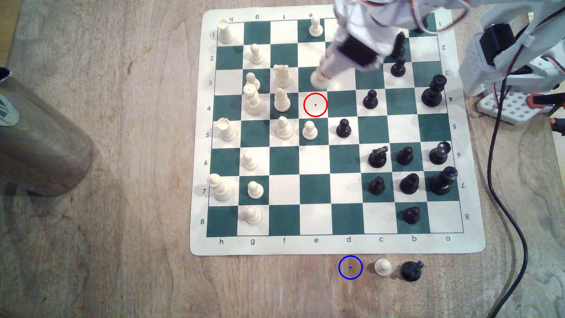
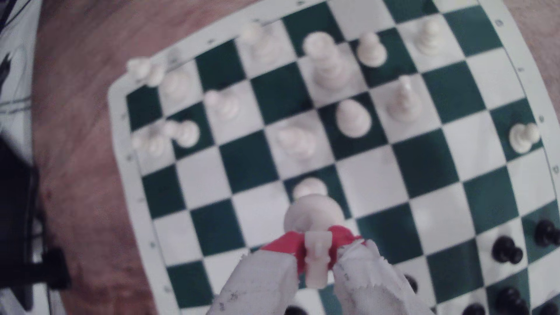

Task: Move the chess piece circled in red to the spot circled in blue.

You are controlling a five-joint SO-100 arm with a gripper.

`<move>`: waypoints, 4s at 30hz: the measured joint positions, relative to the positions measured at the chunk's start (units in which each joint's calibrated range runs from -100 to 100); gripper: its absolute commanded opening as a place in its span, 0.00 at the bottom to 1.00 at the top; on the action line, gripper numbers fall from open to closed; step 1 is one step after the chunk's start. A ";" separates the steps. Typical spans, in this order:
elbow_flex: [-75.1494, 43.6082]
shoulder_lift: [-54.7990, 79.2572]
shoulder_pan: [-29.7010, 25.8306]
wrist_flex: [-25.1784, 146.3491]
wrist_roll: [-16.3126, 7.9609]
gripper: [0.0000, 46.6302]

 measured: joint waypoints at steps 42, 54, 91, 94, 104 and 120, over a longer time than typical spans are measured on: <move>-35.52 46.67 -30.68 -2.71 1.51 0.00; -47.45 58.40 -32.15 -1.04 1.27 0.00; -50.16 61.75 -32.15 3.11 0.98 0.53; -49.80 61.75 -32.01 4.38 1.66 0.53; -48.35 57.48 -29.06 6.53 3.08 0.53; -23.95 21.37 -16.15 11.55 3.08 0.11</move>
